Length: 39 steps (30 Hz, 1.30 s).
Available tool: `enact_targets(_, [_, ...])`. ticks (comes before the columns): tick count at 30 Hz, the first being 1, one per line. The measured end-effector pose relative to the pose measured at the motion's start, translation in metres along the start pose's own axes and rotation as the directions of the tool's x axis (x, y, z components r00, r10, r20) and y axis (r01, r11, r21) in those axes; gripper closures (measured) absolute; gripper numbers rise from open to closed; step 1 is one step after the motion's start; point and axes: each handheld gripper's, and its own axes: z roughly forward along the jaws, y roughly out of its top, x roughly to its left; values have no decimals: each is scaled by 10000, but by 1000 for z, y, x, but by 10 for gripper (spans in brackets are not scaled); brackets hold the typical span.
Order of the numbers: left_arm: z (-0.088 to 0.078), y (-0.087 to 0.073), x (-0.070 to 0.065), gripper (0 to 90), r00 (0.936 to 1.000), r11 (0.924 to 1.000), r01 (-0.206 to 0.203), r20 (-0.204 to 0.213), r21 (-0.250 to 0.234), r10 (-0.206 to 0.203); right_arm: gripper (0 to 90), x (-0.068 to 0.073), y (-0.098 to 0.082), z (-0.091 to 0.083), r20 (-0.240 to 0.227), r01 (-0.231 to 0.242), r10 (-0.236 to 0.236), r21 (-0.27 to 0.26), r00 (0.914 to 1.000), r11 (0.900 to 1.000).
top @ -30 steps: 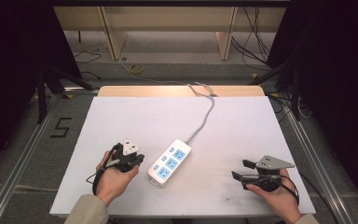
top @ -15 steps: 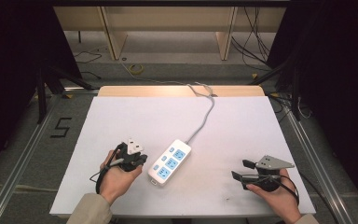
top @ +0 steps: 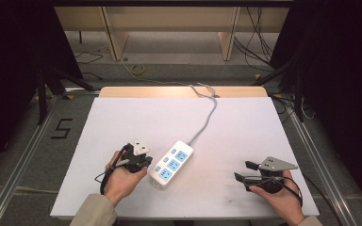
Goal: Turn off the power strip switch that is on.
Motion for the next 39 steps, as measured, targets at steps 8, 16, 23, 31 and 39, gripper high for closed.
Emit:
enact_targets(8, [3, 2, -3, 898, 9999, 9999, -105, 112, 130, 104, 339, 0, 0, 0, -2, 23, -23, -1, 10000, 10000])
enact_targets(16, [6, 3, -8, 897, 9996, 9994, -208, 204, 278, 202, 339, 0, 0, 0, 2, 59, -59, 2, 10000, 10000])
enact_targets(23, [9, 5, -10, 897, 9995, 9992, -195, 249, 342, 186, 339, 0, 0, 0, -7, 42, -42, 2, 10000, 10000])
enact_targets(31, [12, 8, -14, 897, 9991, 9984, -292, 335, 489, 276, 339, 0, 0, 0, -17, 76, -76, 17, 10000, 10000])
enact_targets(39, [14, 10, -16, 897, 9989, 9976, -331, 359, 612, 309, 339, 0, 0, 0, -17, 85, -85, 3, 10000, 10000])
